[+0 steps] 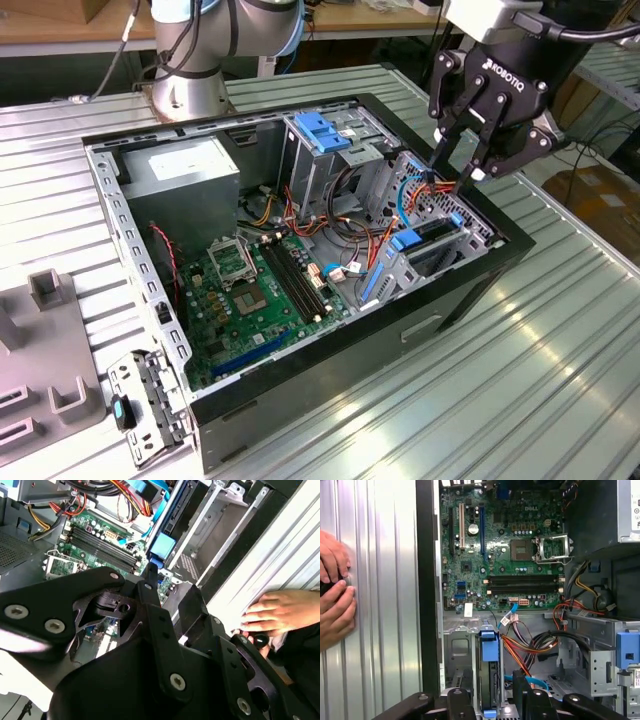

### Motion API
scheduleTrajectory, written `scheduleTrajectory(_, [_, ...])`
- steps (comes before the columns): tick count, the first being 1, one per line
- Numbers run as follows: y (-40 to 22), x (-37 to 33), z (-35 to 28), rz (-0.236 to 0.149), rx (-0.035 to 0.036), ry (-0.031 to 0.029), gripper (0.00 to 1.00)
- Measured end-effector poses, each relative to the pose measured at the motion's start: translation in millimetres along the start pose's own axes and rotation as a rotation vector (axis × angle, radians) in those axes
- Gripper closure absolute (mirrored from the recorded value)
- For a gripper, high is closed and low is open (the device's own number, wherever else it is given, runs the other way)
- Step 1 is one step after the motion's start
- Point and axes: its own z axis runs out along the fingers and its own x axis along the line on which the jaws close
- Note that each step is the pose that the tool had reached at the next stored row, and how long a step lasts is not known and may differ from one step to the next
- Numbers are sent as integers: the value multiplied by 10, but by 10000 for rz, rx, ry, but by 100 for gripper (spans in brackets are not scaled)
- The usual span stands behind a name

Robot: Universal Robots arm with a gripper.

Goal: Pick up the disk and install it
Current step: 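Insert the disk into the insertion slot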

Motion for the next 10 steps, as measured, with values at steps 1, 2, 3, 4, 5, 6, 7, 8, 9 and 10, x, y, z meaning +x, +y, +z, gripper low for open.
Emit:
scheduleTrajectory(1, [0,1,16,0,0,1,55])
scheduleTrajectory(2, [1,4,57,1,0,-1,57])
scheduleTrajectory(3, [1,10,88,0,0,1,64])
scheduleTrajectory(4, [-3,38,133,-1,0,2,76])
scheduleTrajectory(5, [-6,60,160,-1,0,2,82])
scheduleTrajectory(6, [-8,76,180,-1,0,0,82])
scheduleTrajectory(7, [-13,94,204,0,0,-1,89])
scheduleTrajectory(8, [-35,108,242,0,0,0,89])
scheduleTrajectory(9, [-71,108,268,0,0,1,89])
scheduleTrajectory(10, [-102,107,291,0,0,1,89])
